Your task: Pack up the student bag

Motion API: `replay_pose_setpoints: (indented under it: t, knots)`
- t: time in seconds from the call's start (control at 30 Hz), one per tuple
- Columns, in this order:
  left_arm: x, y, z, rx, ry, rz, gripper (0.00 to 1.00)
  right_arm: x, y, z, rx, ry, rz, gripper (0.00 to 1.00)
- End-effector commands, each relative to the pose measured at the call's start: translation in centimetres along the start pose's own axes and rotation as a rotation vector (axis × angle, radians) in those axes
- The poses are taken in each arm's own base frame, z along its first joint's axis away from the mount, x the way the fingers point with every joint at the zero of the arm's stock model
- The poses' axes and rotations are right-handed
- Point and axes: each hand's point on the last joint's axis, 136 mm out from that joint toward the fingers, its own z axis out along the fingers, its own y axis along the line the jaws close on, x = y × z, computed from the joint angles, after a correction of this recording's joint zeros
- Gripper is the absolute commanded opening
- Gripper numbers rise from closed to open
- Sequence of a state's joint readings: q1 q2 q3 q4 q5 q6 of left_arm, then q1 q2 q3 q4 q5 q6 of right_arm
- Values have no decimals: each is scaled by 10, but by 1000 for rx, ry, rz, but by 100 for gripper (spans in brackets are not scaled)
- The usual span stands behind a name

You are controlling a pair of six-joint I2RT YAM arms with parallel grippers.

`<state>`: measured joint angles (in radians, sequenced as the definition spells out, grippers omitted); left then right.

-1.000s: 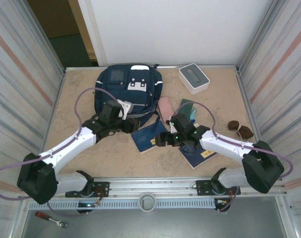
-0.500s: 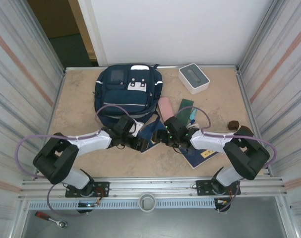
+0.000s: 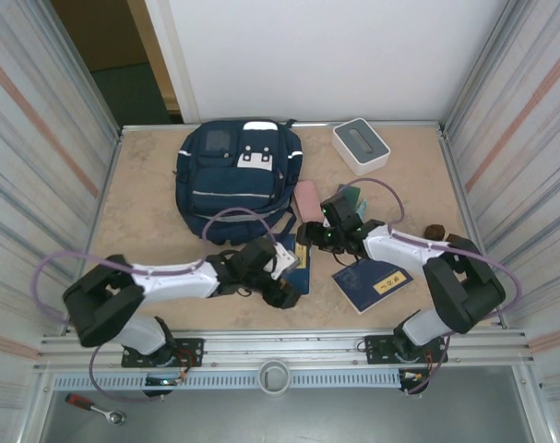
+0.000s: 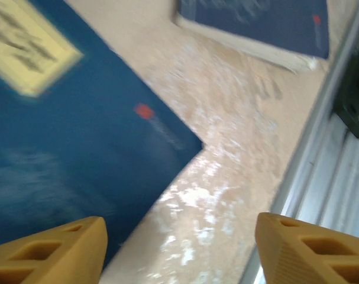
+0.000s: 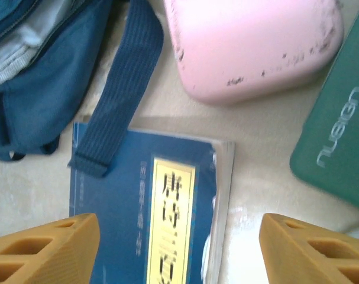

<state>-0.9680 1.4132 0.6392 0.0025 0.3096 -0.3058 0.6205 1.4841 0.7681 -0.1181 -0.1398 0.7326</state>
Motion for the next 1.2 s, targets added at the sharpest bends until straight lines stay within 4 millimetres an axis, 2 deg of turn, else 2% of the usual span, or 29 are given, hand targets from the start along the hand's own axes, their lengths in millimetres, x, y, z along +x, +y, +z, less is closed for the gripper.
replay_pose_setpoints:
  t: [0.0, 0.03, 0.1, 0.23, 0.37, 0.5, 0.53, 0.67, 0.77, 0.87, 0.93, 1.0, 1.07, 1.17]
  knots:
    - [-6, 61, -32, -276, -83, -169, 71, 35, 1, -6, 26, 75, -58, 76]
    - [-5, 76, -38, -297, -94, -256, 71, 41, 1, -6, 41, 73, -58, 78]
    - [-8, 89, -41, -256, -122, -358, 71, 50, 1, -2, 49, 67, -53, 78]
    - [-14, 87, -29, -208, -87, -380, 69, 59, -10, 7, 97, 54, -22, 75]
    - [-5, 86, -9, -182, -41, -406, 63, 64, -7, 15, 95, 47, -40, 68]
    - [2, 76, 9, -151, -8, -390, 51, 67, 11, 25, 24, 41, -60, 55]
    - [1, 72, 12, -129, -11, -391, 46, 66, 16, 28, 3, 43, -65, 49]
    - [-9, 59, 12, -54, -57, -407, 40, 64, 22, 26, -38, 31, -98, 18]
    - [-17, 61, 1, -54, -95, -417, 42, 60, 27, 9, -68, 19, -167, 0]
    - [-27, 69, -21, -43, -158, -445, 57, 57, 28, -20, -110, 22, -244, 0]
    - [-36, 71, -39, -16, -208, -445, 63, 53, 32, -42, -178, 24, -259, 0]
    - [-50, 71, -61, 23, -271, -439, 68, 43, 45, -72, -291, -4, -257, 0]
    - [-68, 65, -81, 100, -341, -432, 77, 27, 60, -101, -390, -69, -251, 0]
    - [-99, 45, -109, 254, -436, -390, 85, 1, 84, -145, -528, -195, -238, 0]
